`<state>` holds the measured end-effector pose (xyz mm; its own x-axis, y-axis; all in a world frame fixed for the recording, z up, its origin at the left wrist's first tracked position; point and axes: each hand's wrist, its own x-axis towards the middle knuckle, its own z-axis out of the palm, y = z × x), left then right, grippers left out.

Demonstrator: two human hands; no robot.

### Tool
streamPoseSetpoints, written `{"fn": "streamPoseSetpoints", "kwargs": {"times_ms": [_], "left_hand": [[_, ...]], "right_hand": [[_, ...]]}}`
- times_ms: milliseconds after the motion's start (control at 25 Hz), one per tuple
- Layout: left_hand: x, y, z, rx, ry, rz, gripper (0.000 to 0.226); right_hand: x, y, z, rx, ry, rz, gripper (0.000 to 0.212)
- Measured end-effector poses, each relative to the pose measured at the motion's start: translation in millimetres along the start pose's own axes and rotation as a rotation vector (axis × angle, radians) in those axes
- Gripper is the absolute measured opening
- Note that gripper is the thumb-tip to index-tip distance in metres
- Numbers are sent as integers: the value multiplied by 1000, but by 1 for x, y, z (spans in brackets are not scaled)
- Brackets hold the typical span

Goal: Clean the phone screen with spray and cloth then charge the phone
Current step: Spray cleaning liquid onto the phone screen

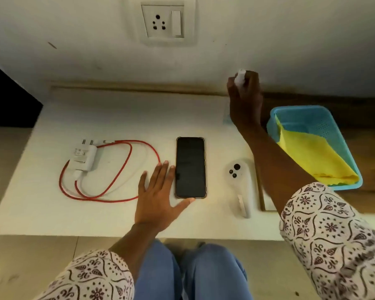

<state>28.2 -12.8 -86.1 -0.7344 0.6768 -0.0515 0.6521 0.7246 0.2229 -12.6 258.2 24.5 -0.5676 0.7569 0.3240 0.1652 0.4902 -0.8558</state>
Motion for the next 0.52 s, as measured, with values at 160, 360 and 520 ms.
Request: {"fn": "streamPoseSetpoints", "kwargs": {"times_ms": [160, 360, 520], "left_hand": [[0, 0, -3, -18, 3, 7, 91], [0, 2, -4, 0, 0, 11, 91], [0, 2, -2, -2, 13, 7, 91]], "right_hand": [[-4, 21, 0, -18, -27, 75, 28], [-9, 18, -9, -137, -127, 113, 40], [-17, 1, -39, -277, -213, -30, 41]]}}
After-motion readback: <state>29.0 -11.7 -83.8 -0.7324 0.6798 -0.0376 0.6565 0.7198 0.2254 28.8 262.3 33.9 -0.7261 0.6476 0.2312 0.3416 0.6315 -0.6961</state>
